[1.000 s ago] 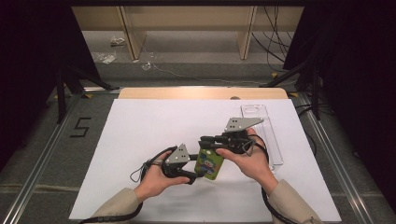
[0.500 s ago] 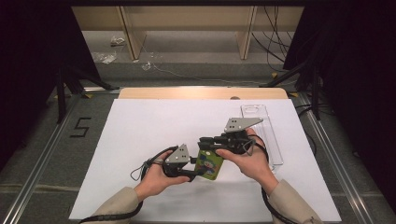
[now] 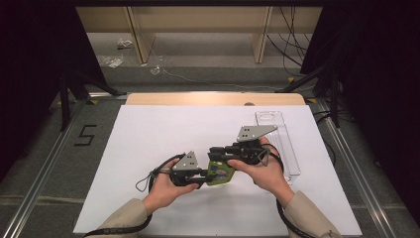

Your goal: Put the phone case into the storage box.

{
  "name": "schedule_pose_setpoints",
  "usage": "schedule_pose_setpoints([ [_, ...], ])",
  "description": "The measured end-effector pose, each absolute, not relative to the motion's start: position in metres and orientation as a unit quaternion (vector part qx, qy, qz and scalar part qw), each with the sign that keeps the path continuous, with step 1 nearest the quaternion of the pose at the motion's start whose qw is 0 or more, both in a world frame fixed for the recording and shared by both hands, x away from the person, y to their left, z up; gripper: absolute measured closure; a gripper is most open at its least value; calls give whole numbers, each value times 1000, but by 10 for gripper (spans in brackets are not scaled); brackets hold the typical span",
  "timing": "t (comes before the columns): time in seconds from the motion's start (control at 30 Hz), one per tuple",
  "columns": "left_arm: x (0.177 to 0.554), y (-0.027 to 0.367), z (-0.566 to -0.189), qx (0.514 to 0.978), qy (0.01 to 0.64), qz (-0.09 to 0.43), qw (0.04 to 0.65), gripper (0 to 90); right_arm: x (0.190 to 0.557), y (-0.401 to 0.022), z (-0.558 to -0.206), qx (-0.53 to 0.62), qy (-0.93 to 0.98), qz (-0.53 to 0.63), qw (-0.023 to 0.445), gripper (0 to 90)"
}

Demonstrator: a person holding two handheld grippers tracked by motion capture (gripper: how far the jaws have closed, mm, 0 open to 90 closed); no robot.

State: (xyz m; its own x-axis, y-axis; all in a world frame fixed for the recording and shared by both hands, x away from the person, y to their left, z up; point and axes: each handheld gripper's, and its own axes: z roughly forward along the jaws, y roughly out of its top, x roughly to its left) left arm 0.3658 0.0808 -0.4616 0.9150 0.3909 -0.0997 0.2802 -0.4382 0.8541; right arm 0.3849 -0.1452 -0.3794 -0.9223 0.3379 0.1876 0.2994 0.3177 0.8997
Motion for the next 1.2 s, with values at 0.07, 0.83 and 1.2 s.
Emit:
schedule_pose_setpoints([
  [0.07,366,81,-462,846,199,55,491,773,385,-145,-380,195,812,550,17,779],
  [0.83,367,85,-461,839,234,59,488,777,385,-150,-376,192,800,564,69,472],
  [1.2,371,93,-460,817,293,87,489,775,387,-163,-387,242,762,581,153,176],
])
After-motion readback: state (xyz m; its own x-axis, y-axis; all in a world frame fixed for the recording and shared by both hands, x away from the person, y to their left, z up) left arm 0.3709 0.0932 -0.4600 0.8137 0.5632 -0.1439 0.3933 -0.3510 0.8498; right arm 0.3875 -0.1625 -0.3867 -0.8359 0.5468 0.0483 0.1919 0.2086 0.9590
